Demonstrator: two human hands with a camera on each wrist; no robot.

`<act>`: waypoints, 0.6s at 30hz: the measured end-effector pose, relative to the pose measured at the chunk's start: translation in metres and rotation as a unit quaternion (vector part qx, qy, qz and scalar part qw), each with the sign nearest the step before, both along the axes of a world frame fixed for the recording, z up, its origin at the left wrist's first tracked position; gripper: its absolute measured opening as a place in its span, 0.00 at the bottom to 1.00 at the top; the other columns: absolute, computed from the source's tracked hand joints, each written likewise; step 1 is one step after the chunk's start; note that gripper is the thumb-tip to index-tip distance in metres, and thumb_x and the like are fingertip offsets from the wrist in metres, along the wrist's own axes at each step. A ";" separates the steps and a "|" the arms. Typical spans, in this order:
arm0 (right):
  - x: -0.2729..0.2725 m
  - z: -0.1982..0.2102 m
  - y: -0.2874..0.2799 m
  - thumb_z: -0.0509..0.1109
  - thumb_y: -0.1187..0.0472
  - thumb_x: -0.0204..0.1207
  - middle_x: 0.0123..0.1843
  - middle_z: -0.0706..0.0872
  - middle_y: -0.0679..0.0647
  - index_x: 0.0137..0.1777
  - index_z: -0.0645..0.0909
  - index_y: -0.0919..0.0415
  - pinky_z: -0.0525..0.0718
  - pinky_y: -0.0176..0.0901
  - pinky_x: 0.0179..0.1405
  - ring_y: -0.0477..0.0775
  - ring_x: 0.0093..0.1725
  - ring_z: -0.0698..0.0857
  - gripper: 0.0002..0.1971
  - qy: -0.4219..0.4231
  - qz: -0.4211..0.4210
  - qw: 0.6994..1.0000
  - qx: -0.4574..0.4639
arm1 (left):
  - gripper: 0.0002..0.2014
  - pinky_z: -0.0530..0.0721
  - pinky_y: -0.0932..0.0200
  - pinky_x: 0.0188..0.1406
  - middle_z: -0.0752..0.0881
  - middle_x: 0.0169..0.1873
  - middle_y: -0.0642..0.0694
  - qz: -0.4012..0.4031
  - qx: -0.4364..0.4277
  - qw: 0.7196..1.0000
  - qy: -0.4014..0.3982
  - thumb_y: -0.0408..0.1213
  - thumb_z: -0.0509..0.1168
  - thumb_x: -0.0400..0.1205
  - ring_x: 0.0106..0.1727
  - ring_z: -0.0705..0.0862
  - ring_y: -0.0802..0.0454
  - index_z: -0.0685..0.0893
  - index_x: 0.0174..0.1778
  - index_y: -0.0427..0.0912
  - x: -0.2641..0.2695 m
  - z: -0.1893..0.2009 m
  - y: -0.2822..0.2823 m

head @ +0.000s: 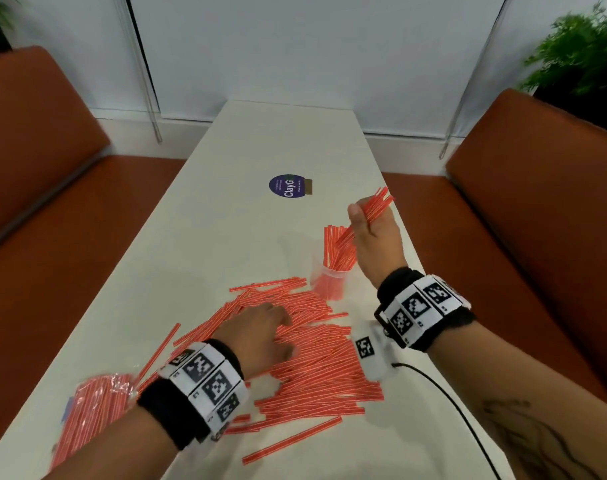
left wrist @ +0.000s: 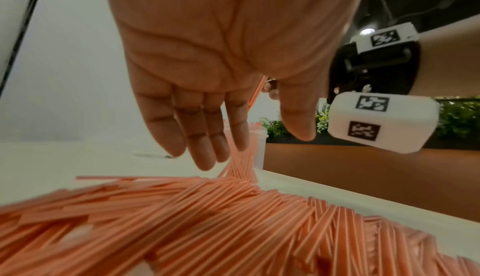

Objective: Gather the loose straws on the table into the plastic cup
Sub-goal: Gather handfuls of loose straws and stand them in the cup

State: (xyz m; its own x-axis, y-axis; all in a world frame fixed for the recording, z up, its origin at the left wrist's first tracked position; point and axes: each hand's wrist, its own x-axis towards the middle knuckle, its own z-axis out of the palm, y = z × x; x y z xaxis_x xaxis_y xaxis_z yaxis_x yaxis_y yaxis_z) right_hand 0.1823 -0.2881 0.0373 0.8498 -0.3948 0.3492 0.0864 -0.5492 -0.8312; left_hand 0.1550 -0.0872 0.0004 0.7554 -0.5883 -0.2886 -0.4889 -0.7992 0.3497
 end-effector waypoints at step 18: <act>-0.036 0.013 0.002 0.74 0.57 0.71 0.63 0.74 0.52 0.68 0.73 0.55 0.79 0.40 0.52 0.50 0.52 0.79 0.26 0.117 0.002 0.976 -0.185 | 0.27 0.78 0.50 0.65 0.78 0.66 0.48 0.016 0.019 0.999 0.030 0.50 0.68 0.75 0.65 0.78 0.48 0.73 0.69 0.49 -0.007 -0.006 -0.002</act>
State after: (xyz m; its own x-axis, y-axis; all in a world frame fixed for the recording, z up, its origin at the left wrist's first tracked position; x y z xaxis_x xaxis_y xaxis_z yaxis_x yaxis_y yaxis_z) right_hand 0.1466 -0.2856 0.0500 0.9245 -0.2750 0.2639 -0.0788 -0.8154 -0.5735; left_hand 0.1479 -0.0890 -0.0060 0.7541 -0.5517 -0.3563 -0.4418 -0.8276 0.3462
